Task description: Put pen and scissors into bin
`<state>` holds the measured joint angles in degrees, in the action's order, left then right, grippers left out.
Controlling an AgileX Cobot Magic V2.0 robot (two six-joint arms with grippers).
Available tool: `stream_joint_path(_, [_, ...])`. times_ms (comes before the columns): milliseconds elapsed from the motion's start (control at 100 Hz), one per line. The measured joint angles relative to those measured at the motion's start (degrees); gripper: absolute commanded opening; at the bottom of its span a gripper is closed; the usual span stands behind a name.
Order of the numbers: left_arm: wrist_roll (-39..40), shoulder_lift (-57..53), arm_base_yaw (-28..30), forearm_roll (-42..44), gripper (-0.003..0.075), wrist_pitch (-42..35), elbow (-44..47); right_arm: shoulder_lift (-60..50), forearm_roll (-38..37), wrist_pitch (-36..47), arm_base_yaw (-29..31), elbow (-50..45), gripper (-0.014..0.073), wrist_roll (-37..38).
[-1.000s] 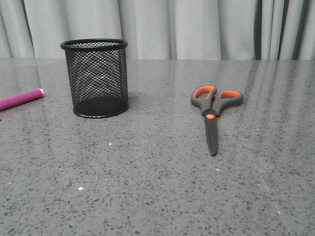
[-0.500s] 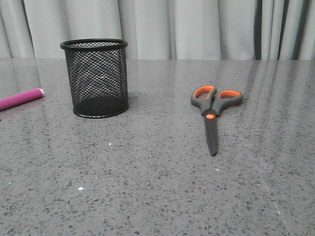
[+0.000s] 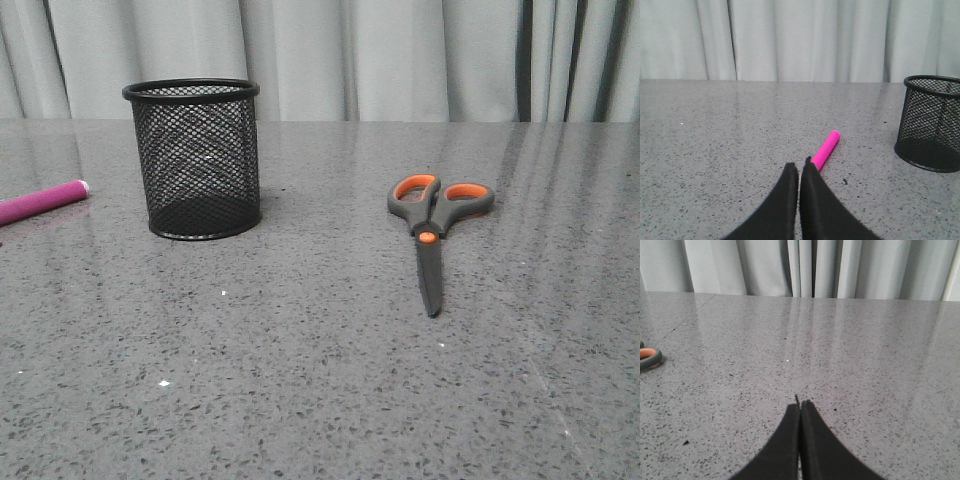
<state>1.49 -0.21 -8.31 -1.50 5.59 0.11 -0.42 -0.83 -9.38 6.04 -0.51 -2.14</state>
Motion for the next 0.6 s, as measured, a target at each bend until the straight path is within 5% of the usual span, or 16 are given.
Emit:
stream_joint_path(400, [0.0,0.0,0.0,-0.25,-0.0022,0.0,0.0,0.0,4.97,1.17,0.0,0.0,-0.0068,0.1])
stream_joint_path(600, [0.0,0.0,0.0,-10.13,-0.0022,-0.11,0.0,0.0,12.69,1.94,0.0,0.0,-0.0068,0.1])
